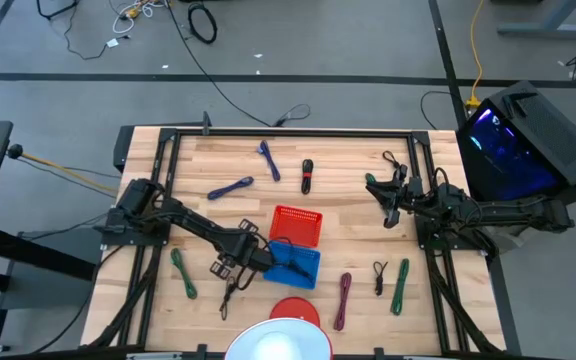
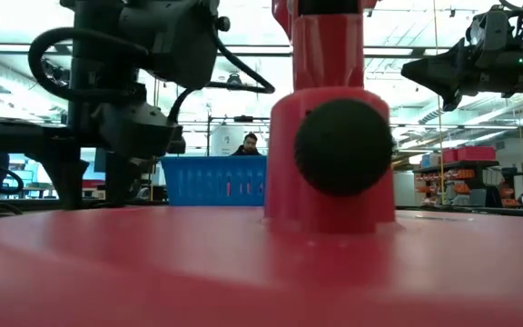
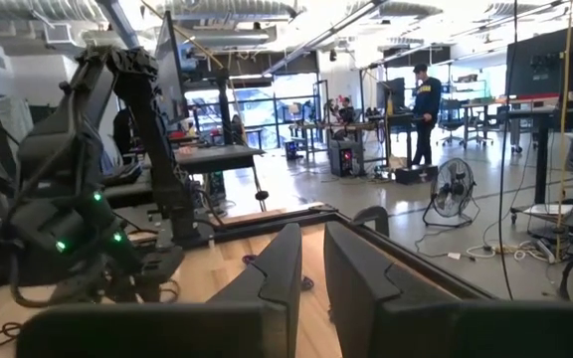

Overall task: Pick & Place USB Port
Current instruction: Put the small black USB cable into the blue bin

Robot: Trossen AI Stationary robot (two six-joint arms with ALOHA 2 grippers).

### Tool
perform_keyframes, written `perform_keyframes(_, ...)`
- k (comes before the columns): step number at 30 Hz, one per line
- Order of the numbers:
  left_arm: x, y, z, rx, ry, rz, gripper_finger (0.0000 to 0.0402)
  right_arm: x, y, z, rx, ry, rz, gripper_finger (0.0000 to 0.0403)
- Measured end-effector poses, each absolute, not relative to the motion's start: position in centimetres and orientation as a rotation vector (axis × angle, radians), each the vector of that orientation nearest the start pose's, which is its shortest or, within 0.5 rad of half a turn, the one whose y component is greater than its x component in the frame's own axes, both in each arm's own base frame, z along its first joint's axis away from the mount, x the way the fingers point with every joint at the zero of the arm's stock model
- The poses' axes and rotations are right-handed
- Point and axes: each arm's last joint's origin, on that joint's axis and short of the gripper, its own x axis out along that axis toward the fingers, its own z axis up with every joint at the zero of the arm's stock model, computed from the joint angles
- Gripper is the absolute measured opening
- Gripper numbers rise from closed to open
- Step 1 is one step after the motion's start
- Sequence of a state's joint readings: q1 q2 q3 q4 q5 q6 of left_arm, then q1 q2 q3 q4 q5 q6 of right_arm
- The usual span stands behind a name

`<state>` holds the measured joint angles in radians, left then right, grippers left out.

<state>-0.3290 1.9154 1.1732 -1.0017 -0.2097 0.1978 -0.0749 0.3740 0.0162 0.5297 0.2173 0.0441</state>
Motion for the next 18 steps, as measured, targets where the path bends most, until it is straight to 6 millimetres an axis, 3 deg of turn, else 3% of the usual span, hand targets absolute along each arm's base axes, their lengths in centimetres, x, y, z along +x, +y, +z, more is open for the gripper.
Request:
perform_keyframes(7, 29.6, -9.0, 12.8, 0.588, 1.671, -0.241, 0.0169, 11.9, -1.5, 18.7, 0.056, -0.179, -0.288, 0.0049)
perform_keyframes(10, 29.6, -8.8, 12.8, 0.573, 1.673, -0.244, 0.0128, 11.9, -1.5, 18.7, 0.056, -0.179, -0.288, 0.0049)
perform_keyframes(14, 29.7, -8.5, 12.7, 0.523, 1.684, -0.236, 0.0033, 11.9, -1.5, 18.7, 0.060, -0.180, -0.288, 0.0049)
perform_keyframes(18, 29.6, -8.3, 12.8, 0.498, 1.695, -0.192, 0.0032, 11.9, -1.5, 18.7, 0.060, -0.180, -0.288, 0.0049)
